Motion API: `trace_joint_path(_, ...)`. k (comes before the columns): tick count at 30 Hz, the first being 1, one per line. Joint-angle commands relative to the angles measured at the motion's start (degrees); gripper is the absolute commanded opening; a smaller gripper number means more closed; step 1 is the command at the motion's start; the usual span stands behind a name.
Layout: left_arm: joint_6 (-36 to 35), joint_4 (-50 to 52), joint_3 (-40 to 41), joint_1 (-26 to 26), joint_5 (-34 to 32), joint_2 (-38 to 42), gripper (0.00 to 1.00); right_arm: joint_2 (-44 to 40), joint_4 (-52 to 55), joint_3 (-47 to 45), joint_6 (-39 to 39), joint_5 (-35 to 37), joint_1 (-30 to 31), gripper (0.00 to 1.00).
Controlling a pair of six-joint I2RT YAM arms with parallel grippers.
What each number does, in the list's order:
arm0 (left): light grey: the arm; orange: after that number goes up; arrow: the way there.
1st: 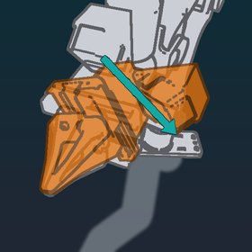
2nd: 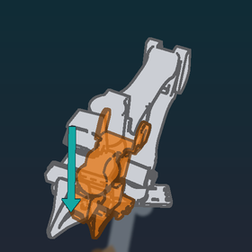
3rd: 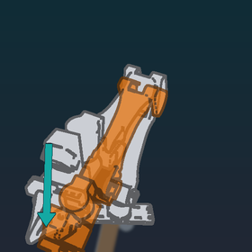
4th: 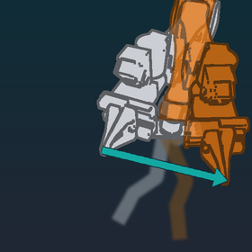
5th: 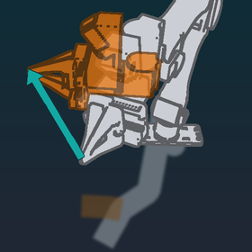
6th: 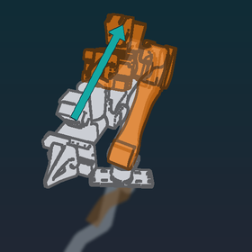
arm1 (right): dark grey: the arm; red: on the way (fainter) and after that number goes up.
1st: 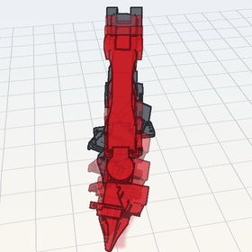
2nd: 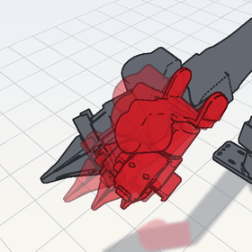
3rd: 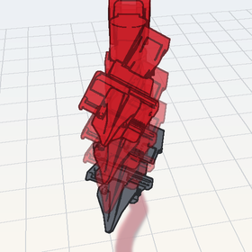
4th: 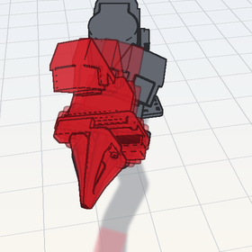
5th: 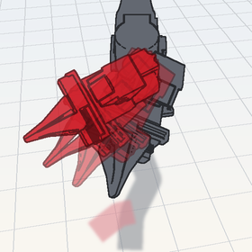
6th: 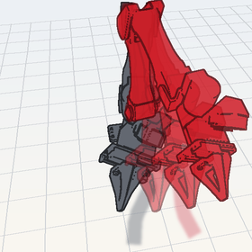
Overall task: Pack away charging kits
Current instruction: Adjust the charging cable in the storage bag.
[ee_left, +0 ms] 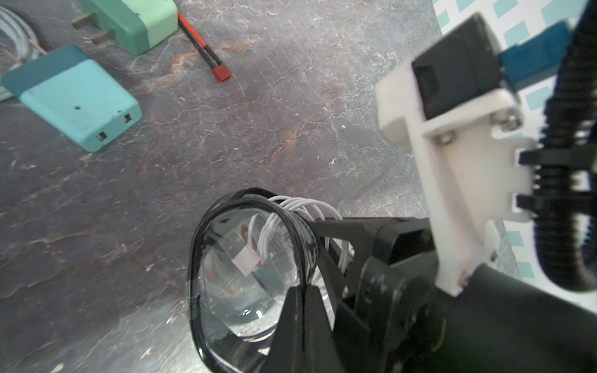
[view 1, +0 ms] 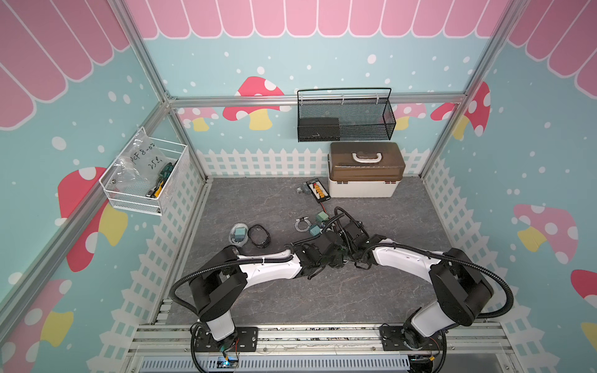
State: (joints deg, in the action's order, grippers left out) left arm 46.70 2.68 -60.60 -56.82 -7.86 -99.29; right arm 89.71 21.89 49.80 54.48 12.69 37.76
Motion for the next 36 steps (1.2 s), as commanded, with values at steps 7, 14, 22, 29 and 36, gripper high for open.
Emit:
trace_joint_path(7,2.61,-8.06,3.26,-0.66,4.19,0.44,0.00,-0.39,-2.18,2.03,1.83,0.51,0.01,0.00)
trace_joint_path(14,5.96,-11.45,7.67,-0.50,1.09,3.19,0.00,-2.22,-2.53,1.60,3.01,-1.28,-0.79,0.24)
trace_joint_path(22,6.90,-10.76,8.63,-0.32,-1.55,4.29,0.00,-6.70,-3.43,-0.66,0.97,-4.40,-1.97,0.41)
trace_joint_path(29,7.70,-10.11,7.98,0.65,-2.52,3.54,0.00,-9.94,-3.25,-3.51,0.01,-6.30,-3.12,0.58)
trace_joint_path(36,7.36,-7.76,6.24,1.08,-3.68,2.78,0.00,-13.84,-3.59,-4.98,-2.15,-7.28,-6.80,0.58)
